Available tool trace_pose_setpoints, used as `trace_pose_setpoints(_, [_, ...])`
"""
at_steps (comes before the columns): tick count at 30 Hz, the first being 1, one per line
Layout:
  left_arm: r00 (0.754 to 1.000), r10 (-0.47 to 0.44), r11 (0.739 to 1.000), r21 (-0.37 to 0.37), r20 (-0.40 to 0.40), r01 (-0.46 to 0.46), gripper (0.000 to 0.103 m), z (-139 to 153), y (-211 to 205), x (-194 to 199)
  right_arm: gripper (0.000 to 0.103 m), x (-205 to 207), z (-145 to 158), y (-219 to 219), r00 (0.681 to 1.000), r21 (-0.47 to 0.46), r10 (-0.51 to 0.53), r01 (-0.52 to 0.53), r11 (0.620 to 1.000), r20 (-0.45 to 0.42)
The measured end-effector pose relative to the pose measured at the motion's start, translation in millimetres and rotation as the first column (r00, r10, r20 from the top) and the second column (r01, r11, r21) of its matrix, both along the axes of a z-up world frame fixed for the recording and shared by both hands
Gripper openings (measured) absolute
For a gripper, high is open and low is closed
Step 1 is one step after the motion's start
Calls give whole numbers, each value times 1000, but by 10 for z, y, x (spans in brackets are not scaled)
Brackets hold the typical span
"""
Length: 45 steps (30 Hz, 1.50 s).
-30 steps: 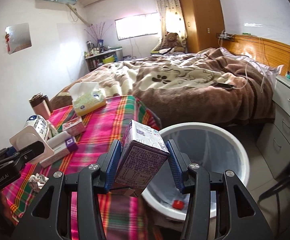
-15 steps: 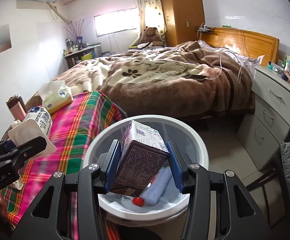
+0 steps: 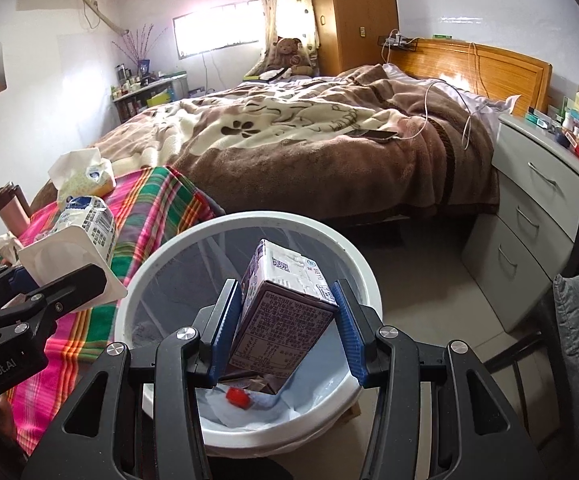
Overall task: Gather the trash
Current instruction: 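Move both held items over the white bin and open both grippers, then withdraw both tools from the bin back toward the plaid cloth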
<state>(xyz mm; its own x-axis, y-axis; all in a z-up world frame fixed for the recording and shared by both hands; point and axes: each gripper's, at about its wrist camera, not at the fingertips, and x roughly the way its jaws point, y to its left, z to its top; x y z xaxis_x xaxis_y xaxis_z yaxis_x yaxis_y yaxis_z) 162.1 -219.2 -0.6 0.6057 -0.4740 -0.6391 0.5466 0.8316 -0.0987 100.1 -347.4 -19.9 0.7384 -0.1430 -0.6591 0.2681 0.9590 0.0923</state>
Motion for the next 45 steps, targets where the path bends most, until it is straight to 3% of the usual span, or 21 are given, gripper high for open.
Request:
trace_pose_setpoints(8, [1000,-6,1000,7,-27,6,61,-90,-84,83,49,42,-62,-27,999,-24,5,-7,1000,-47])
trace_pose_setpoints(10, [1000,-5,1000,-1,-29,5,67,-86,-65,89,61,46,-58,-38,999,-20,6,-7,1000,-44])
trace_pose_setpoints(12, [1000,-5,1000,-8,-25,5,70,-74,-40,99,64,31,-42,-37,999,-19,2,-3,1000,-36])
trace_pose_setpoints(27, [999,51,998,-38,-2,-51,70,92,303,-21,65,-19,82,93,1000,-13,16,-16,1000,10])
trace_pose_setpoints(45, [978,202,979,-46,48,-200,70,260,1202,-227,65,11,197,675,992,11,107,-108,994,69])
